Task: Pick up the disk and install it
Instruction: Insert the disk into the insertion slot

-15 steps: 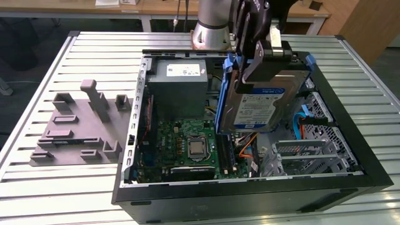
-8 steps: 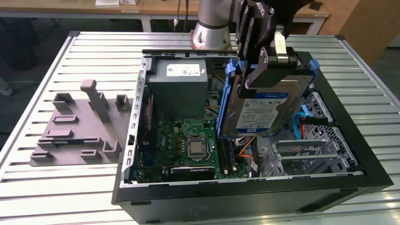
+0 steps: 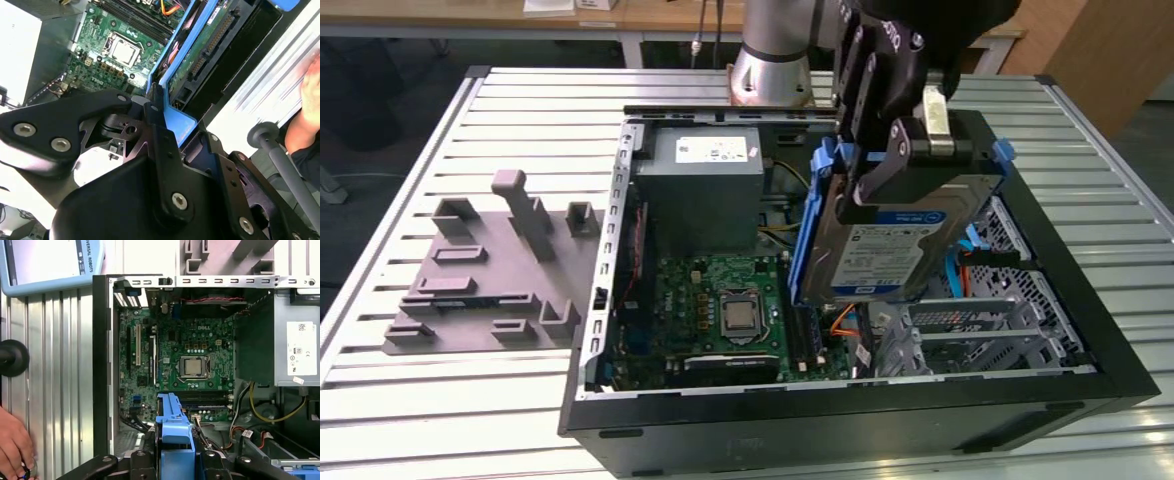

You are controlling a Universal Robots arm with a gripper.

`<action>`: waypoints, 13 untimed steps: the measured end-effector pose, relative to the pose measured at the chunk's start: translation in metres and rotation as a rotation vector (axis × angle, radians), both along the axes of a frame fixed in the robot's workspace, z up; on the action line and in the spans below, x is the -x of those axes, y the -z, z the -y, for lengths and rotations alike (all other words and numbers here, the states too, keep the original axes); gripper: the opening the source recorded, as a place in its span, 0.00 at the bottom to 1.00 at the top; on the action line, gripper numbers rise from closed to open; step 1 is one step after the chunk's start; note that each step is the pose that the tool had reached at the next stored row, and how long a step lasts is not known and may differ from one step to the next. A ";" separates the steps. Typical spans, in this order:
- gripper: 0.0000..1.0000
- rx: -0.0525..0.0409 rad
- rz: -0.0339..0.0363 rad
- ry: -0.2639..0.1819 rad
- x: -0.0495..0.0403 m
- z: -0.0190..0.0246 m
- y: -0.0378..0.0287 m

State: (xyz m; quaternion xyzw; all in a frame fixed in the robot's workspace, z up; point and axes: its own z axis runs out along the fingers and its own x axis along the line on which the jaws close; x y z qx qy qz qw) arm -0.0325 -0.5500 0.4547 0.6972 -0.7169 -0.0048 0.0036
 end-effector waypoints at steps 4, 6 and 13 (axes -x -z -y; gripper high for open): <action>0.36 0.0000 0.0000 0.000 -0.0038 0.0046 0.0005; 0.36 0.0000 0.0000 0.000 -0.0074 0.0055 0.0009; 0.36 0.0002 -0.0001 0.000 -0.0219 0.0073 0.0024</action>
